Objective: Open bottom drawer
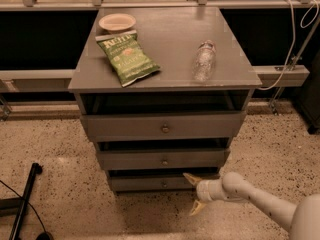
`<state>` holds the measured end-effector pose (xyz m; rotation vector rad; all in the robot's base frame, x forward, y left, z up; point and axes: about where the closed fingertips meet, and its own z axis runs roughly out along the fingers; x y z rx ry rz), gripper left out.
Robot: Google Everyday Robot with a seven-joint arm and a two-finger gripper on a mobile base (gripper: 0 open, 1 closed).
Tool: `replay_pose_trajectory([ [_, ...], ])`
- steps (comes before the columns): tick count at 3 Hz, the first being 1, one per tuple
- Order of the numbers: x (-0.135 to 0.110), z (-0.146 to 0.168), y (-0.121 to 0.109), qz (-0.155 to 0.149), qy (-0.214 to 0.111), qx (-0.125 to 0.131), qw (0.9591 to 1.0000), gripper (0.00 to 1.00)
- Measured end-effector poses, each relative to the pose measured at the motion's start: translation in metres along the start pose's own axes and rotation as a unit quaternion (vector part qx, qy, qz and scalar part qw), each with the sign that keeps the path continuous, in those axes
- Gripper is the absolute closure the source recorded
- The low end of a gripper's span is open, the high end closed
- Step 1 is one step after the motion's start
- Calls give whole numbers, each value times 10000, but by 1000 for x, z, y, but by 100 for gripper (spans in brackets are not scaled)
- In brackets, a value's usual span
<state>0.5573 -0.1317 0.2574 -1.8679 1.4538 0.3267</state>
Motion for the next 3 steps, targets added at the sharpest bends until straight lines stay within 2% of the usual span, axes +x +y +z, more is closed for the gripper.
replay_pose_trajectory([
  [1,17,20,-12,223,276,177,9992,0],
  [2,39,39,-20,378,363,297,9982,0],
  [3,53,49,-27,354,601,327,9970,0],
])
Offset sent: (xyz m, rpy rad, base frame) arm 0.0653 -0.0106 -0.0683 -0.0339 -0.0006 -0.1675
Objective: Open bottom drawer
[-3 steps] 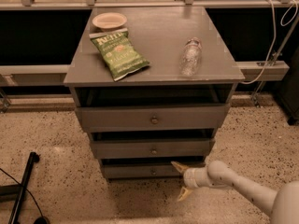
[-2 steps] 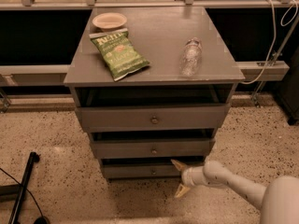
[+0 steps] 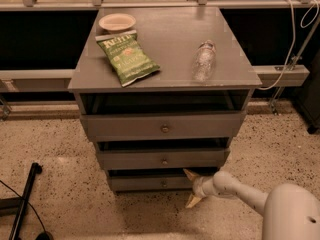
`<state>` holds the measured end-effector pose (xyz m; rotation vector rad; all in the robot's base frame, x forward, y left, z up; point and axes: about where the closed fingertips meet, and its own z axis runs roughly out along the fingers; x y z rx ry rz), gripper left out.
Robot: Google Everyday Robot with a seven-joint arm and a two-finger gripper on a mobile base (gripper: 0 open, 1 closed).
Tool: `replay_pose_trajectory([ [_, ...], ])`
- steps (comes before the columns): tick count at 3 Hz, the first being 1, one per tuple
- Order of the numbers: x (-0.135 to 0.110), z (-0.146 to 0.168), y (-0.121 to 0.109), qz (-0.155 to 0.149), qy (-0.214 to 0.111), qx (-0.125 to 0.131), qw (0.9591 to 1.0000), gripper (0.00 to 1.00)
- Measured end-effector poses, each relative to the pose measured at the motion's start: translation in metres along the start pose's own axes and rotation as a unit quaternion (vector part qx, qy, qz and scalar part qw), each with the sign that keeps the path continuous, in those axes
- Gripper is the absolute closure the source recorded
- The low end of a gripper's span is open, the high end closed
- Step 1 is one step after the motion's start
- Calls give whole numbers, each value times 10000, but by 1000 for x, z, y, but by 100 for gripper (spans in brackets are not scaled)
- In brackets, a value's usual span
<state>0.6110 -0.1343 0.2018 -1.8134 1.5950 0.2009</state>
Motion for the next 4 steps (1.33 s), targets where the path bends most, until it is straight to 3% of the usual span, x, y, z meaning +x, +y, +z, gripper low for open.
replay_pose_trajectory([
  [2,18,15,-10,-21,420,62,9991,0],
  [3,26,27,-21,39,555,-31,9984,6],
  [4,31,33,-26,127,598,-131,9980,28],
])
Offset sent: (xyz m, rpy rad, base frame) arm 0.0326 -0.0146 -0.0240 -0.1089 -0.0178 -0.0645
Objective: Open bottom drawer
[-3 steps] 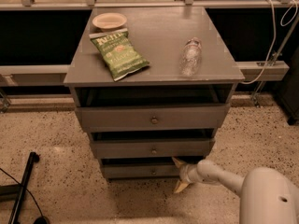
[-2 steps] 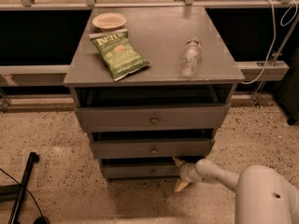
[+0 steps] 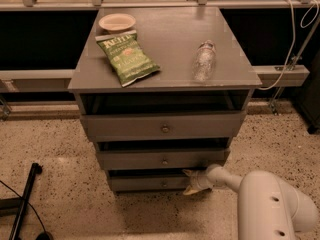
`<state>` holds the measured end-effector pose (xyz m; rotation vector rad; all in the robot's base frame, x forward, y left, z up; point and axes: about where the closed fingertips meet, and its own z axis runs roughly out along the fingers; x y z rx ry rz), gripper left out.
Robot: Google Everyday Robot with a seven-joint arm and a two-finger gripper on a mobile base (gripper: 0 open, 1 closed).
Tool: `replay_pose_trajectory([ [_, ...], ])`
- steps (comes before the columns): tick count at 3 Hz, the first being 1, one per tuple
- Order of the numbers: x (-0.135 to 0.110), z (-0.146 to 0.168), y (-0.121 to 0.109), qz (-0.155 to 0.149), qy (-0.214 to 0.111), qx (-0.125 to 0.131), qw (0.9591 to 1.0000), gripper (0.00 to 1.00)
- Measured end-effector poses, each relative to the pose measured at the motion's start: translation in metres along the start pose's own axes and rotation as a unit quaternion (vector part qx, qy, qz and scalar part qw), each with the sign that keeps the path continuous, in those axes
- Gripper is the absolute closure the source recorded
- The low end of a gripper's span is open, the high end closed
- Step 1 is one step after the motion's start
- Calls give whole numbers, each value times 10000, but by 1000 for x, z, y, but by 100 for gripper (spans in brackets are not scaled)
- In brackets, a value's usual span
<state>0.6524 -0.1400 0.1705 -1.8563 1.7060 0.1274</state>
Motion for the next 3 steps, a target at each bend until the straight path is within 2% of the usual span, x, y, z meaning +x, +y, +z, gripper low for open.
replay_pose_trajectory([
  [1,0,-3,6,49,16,-113,9999,51],
  [2,1,-12,16,102,-32,-144,9998,47],
  [3,-3,-29,40,28,-124,-263,9996,42],
])
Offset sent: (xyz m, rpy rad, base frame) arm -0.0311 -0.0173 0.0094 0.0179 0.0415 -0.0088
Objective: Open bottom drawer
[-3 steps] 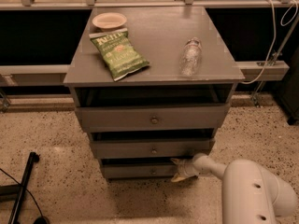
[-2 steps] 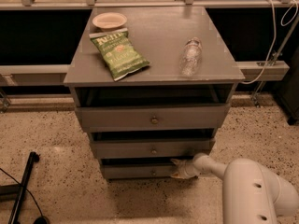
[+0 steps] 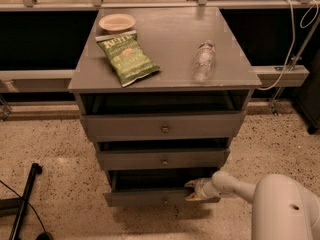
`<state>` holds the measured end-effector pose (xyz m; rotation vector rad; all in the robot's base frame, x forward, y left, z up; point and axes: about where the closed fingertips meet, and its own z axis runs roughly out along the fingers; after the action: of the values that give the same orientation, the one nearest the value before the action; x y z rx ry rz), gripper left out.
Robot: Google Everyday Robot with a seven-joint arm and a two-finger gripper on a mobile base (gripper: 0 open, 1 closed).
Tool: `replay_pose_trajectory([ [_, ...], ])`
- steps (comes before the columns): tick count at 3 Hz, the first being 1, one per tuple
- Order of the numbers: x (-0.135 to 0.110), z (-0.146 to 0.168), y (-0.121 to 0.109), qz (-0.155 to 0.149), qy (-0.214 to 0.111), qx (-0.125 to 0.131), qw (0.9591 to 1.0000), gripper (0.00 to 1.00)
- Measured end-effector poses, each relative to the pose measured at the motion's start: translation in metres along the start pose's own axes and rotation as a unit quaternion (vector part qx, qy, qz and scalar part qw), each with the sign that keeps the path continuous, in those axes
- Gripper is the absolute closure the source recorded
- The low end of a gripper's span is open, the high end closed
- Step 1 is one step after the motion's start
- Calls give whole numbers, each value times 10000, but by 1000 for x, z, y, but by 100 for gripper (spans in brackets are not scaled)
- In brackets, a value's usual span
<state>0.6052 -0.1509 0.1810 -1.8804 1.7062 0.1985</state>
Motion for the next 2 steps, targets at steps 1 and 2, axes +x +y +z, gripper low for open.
replay_pose_trajectory([
  [1,0,0,0,0,0,0,10000,19],
  [2,0,0,0,0,0,0,10000,0],
])
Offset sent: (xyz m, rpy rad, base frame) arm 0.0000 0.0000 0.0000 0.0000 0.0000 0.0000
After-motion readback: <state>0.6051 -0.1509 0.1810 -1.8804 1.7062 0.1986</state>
